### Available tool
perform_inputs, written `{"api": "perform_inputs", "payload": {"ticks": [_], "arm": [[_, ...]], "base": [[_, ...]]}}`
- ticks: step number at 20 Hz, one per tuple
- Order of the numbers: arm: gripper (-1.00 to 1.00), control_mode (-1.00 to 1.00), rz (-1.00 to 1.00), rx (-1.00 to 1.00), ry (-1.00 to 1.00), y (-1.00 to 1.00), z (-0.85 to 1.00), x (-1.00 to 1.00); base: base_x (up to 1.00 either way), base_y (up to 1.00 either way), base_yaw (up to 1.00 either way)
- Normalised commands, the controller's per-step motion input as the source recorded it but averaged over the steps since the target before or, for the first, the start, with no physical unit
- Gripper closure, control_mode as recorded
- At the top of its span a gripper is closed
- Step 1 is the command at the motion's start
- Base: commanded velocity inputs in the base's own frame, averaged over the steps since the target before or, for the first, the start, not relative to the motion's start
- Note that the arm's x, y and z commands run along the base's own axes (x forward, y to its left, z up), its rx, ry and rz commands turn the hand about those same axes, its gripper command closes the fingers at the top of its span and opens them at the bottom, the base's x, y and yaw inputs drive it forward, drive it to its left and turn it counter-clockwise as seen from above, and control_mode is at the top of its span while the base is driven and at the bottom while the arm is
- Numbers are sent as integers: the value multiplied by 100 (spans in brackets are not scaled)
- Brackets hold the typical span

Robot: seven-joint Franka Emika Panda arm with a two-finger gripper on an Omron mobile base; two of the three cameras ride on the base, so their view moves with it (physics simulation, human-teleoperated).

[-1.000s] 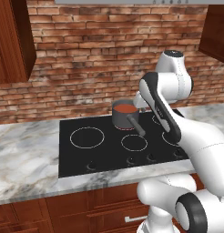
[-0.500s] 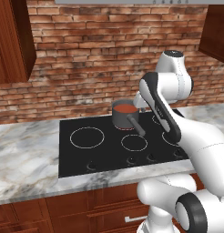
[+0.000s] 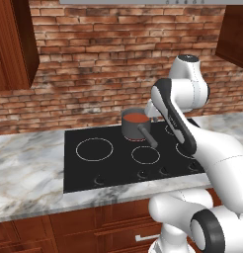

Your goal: Wait until the marinara sauce is simmered to a deep red color and then turn off the stove.

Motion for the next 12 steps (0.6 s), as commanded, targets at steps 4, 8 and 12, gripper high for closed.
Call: {"api": "perform_inputs", "payload": {"ticks": [4, 8, 12], "arm": [[-100, -100, 0, 0, 0, 0, 0, 0], [-100, -100, 0, 0, 0, 0, 0, 0], [-100, -100, 0, 0, 0, 0, 0, 0]], "base": [[0, 0, 0], [0, 0, 0], [0, 0, 0]]}}
